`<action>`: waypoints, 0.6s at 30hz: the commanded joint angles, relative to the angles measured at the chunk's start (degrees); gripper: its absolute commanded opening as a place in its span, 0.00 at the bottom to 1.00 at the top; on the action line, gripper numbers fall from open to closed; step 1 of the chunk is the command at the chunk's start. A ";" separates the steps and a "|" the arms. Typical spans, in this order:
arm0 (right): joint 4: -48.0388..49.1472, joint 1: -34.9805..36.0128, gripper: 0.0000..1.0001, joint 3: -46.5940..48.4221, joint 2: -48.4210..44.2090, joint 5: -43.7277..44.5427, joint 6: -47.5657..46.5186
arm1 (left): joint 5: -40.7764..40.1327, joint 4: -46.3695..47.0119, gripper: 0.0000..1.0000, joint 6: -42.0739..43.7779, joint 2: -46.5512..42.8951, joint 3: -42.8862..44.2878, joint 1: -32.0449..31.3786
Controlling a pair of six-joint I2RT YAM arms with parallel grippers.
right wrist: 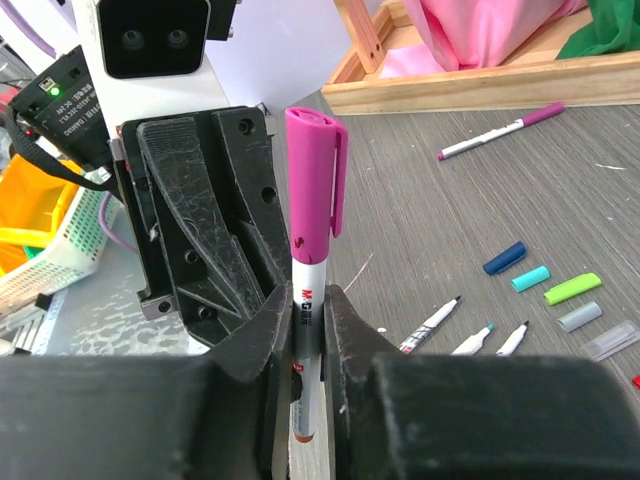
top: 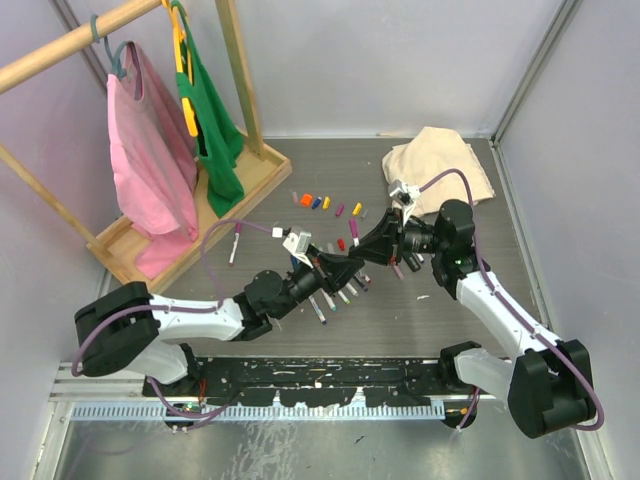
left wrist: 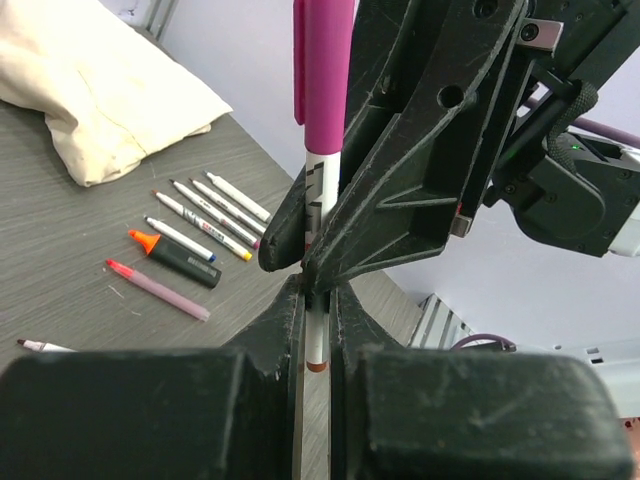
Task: Open the pen caps
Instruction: Pick up the pen from the center of the board.
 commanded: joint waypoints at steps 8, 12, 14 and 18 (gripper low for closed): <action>-9.06 0.72 0.02 4.45 -1.07 0.85 -9.77 | -0.32 -1.02 0.53 4.04 -5.49 -0.26 -0.29; -11.97 0.72 0.01 5.41 -0.71 1.06 -12.03 | 0.00 -3.57 0.73 7.66 -10.95 -2.85 -0.16; -13.91 0.75 0.01 6.19 -0.49 0.95 -13.34 | 1.30 -6.83 0.81 9.50 -14.70 -3.32 0.25; -20.86 0.71 0.01 8.70 0.72 0.21 -17.84 | 4.35 -19.12 0.89 10.04 -20.06 -0.97 3.36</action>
